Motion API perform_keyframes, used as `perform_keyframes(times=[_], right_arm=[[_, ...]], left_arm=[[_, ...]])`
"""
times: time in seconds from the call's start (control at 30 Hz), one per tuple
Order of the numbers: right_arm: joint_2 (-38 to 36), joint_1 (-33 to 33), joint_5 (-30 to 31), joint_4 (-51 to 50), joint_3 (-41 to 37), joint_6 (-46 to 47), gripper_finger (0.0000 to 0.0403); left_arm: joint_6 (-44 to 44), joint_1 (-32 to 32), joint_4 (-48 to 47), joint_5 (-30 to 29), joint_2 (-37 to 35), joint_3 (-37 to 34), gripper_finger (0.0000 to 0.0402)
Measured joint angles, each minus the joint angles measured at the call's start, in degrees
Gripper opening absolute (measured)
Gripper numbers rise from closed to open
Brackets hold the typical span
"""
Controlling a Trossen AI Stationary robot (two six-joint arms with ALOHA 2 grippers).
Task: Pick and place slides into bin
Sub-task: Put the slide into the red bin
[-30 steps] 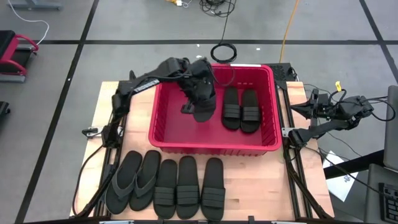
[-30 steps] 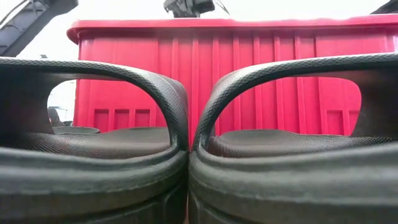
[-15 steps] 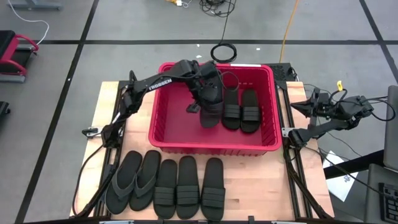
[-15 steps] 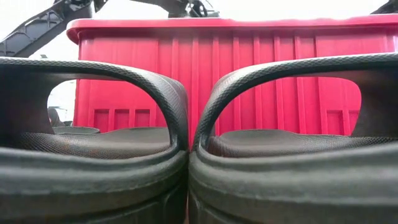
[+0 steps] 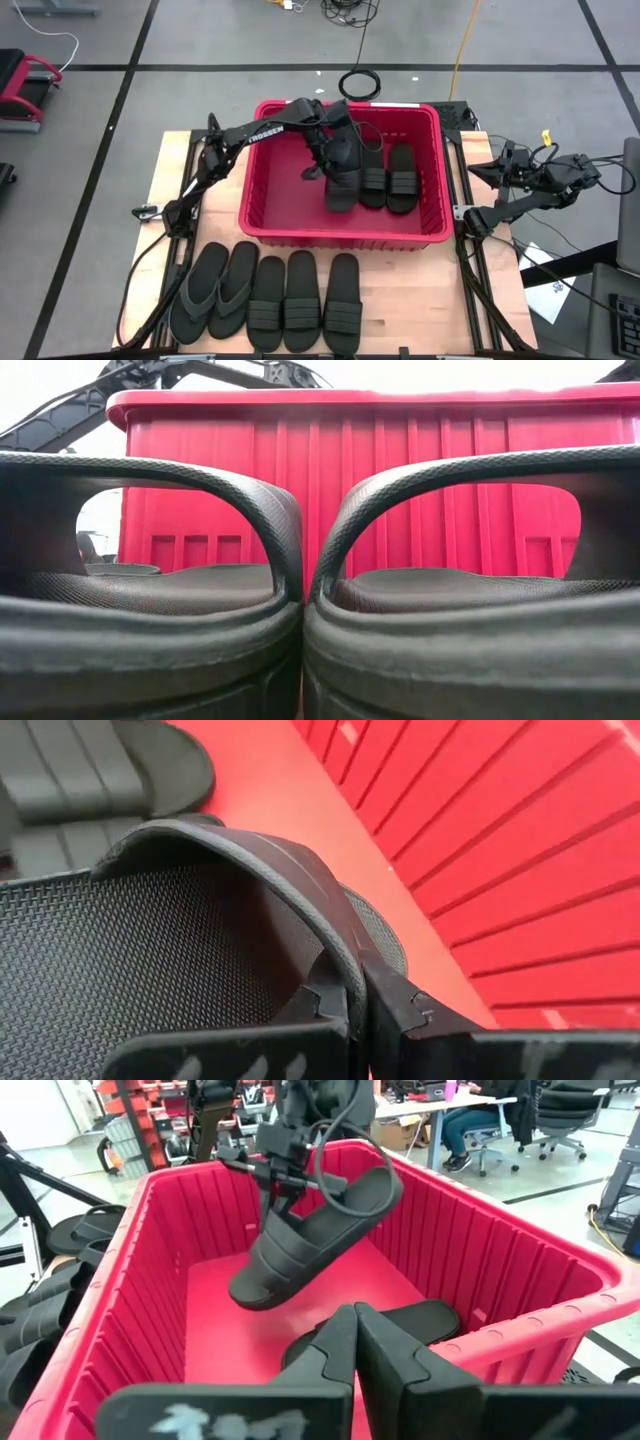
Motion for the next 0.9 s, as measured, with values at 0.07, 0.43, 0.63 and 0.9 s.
perform_keyframes(times=[0.07,0.43,0.63,0.9], right_arm=[[0.0,0.0,0.53,0.0,-0.02,0.01,0.0],[0.0,-0.02,1.08,0.01,-0.02,1.76,0.0],[0.0,-0.02,1.08,0.02,-0.02,2.81,0.0],[0.0,-0.02,1.02,0.02,-0.02,6.07,0.0]], left_arm=[[0.38,-0.03,0.4,0.0,-0.04,-1.57,0.0],[0.31,0.07,9.22,-2.83,0.0,-9.48,0.0],[2.84,0.37,10.97,-6.2,-0.02,-11.91,0.0],[3.86,2.71,11.79,1.05,-0.15,-14.02,0.0]])
